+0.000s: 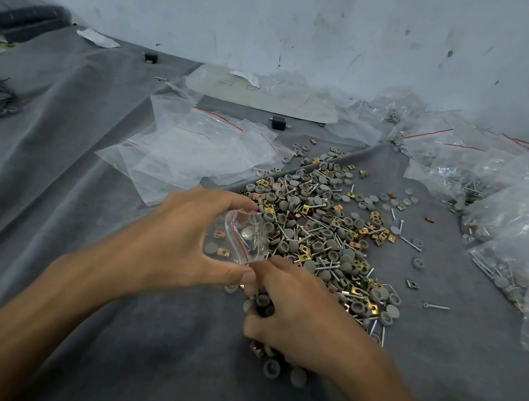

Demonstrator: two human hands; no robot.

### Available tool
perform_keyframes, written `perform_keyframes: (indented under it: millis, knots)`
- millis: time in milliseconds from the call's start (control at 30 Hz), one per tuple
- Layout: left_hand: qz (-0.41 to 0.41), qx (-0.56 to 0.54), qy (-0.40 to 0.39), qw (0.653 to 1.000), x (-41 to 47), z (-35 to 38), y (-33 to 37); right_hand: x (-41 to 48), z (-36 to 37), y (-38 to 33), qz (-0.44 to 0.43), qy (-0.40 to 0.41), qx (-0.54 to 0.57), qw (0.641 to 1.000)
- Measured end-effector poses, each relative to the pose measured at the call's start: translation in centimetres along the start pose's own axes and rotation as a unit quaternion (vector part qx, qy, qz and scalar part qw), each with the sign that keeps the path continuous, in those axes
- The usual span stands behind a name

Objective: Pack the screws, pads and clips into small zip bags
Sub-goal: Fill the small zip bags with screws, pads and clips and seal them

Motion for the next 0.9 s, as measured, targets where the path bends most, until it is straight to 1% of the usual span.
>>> perform_keyframes:
  millis: [200, 433, 567, 667, 767, 900]
  knots:
    - [-0.006, -0.001, 0.000, 1.000, -0.1, -0.1, 0.2, 0.0, 0.4, 0.8, 0.008, -0.014, 0.001, 1.000]
    - [-0.009, 0.006, -0.007, 1.000, -0.2, -0.1, 0.3, 0.2, -0.6, 1.4, 0.002, -0.003, 0.027, 1.000]
    - [-0.012, 0.010, -0.009, 1.000, -0.2, -0.1, 0.3, 0.5, -1.7, 2.2, 0.011, 0.036, 0.003, 0.999]
    - [-0.013, 0.010, -0.009, 1.000, -0.1, 0.0, 0.3, 0.6, -2.2, 2.7, 0.021, 0.058, 0.013, 0.998]
    - [-0.013, 0.008, -0.010, 1.000, -0.2, -0.1, 0.3, 0.4, -3.8, 4.4, 0.065, 0.103, 0.068, 0.990]
    - [-0.020, 0.013, -0.026, 0.999, -0.3, 0.2, 0.1, 0.0, -6.5, 6.7, 0.114, 0.161, 0.151, 0.969]
Point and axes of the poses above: each hand's wrist, its own x-axis towards the middle knuckle, its own z-axis out of the palm, y = z × x, the point moved 9 cm from there along x, towards the middle knuckle, and after that the axes turned 15 degrees about y, right-handed, at the moved point
